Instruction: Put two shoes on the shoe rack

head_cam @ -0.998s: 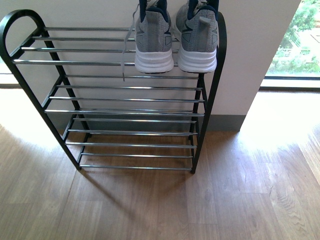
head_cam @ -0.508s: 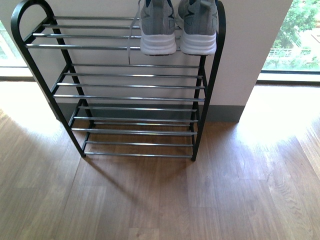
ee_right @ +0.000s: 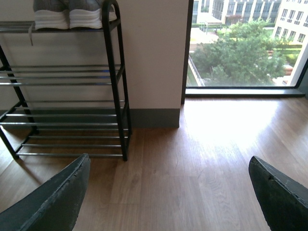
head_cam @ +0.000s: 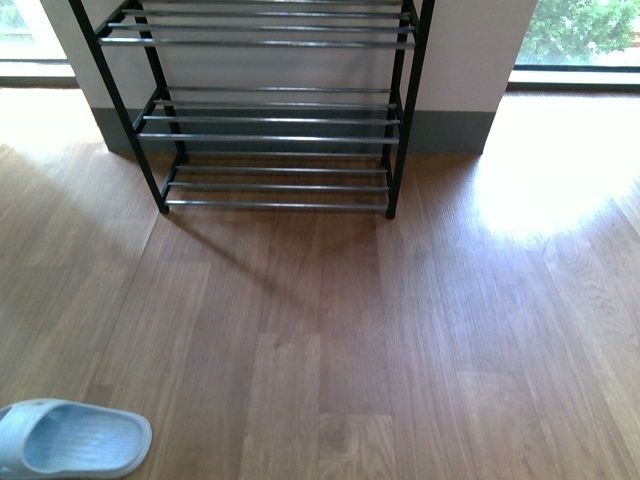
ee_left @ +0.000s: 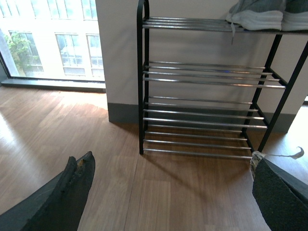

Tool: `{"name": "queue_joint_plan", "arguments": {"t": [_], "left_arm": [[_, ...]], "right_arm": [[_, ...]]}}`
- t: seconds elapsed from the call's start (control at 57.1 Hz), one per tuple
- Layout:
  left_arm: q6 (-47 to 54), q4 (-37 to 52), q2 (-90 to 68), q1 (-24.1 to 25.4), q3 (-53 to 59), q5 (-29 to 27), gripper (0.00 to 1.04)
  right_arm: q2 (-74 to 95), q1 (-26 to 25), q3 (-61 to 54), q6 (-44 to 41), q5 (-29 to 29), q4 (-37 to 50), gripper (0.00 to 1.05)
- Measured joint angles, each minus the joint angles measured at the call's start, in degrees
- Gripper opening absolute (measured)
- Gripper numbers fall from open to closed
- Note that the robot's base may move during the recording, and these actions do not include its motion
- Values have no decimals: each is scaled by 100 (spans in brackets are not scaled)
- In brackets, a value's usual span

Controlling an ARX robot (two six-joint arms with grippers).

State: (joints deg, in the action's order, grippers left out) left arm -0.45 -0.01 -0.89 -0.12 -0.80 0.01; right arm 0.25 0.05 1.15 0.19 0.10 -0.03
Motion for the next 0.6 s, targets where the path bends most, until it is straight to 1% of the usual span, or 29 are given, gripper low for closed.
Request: {"name": "queue_joint_plan", "arguments": {"t": [0.595], "left_arm": [[0, 0, 0, 0, 0, 0, 95]], "right_arm": [[-4, 0, 0, 0, 7, -2, 96]]}}
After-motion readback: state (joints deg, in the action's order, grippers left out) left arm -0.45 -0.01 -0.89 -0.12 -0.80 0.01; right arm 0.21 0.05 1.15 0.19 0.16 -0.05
